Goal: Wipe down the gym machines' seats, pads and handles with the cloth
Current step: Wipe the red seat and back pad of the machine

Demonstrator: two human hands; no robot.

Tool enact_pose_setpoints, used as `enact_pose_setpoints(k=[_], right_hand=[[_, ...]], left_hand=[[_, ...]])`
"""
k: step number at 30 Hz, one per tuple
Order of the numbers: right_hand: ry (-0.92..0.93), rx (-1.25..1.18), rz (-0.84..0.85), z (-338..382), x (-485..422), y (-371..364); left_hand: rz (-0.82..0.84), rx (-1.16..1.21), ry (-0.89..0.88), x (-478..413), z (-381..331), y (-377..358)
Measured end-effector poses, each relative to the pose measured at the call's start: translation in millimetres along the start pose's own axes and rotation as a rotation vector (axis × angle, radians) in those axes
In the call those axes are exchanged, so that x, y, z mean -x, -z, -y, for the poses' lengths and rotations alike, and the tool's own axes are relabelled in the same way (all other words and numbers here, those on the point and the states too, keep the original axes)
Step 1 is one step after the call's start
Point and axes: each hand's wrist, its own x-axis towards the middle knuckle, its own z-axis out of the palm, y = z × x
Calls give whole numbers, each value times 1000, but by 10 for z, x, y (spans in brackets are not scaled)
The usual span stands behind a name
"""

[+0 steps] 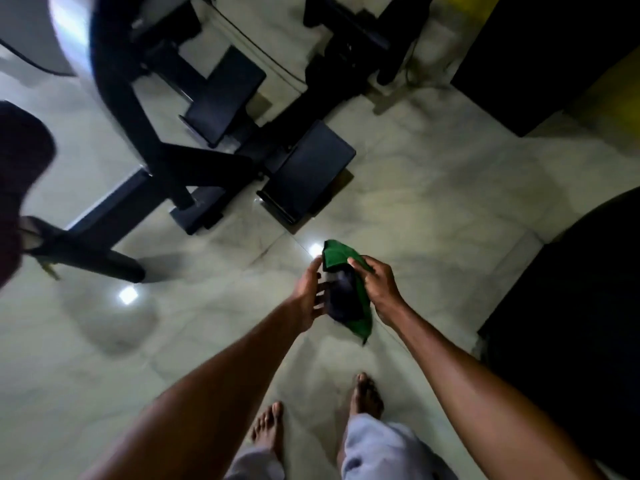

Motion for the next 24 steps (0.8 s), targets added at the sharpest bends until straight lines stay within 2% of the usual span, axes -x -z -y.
enact_pose_setpoints(k=[3,6,8,10,12,14,21,24], right_hand=[[-21,-163,141,737,675,-50],[-52,-165,273,1365,1356,-102],[-43,-109,300,1721,1761,-135],[-6,-97,197,2025,2122,-184],[-2,-150,14,2221,2399,-218],[-26,-233,-50,2426,2711,-255],[-92,-275,201,3089,3708,-719],[-108,-406,390,3326,4015,-997]], left_hand=[[31,25,-55,718,-316,65],[50,36,-114,1460,-568,188],[70,29,-180,1952,-729,293],[104,75,-255,2465,-863,419],[131,183,-286,2885,-957,552],[147,277,-282,3396,-1050,697],[271,400,-351,4867,-1322,1122],[364,439,-412,5295,-1305,1268]])
